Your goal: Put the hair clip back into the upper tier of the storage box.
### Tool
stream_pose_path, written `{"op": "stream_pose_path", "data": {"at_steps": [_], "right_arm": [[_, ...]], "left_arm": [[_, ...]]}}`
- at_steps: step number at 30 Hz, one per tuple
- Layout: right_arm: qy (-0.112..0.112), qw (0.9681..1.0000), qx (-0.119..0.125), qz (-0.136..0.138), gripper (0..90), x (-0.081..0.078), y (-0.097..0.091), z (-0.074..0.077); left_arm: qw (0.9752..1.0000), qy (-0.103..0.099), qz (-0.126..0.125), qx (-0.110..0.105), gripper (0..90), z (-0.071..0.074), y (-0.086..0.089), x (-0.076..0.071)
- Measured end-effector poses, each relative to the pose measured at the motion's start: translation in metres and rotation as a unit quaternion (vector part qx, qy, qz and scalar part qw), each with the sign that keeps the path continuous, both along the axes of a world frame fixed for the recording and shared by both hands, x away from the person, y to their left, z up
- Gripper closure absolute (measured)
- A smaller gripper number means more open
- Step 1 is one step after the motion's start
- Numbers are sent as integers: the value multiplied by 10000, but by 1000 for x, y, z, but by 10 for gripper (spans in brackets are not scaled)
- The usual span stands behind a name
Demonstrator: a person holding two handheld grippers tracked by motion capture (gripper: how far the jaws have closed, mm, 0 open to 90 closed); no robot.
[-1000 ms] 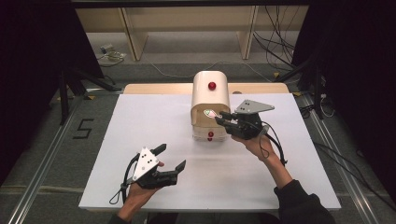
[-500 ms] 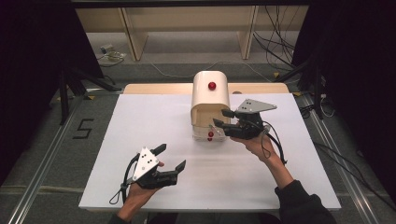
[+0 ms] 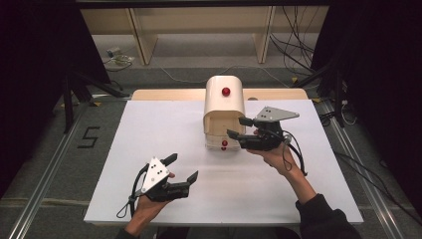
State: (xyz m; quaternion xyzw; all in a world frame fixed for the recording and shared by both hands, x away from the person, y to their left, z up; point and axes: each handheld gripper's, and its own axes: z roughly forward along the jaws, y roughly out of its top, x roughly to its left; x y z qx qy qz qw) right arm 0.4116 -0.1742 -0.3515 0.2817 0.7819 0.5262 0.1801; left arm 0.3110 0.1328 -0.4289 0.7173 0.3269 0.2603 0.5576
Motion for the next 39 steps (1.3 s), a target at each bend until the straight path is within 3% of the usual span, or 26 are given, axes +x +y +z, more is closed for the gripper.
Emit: {"op": "stream_pose_path", "data": {"at_steps": [39], "right_arm": [[91,9997,4,213,330,-25,5,-3]], "left_arm": [[10000,-16,21,-34,147,1,1,0]]}}
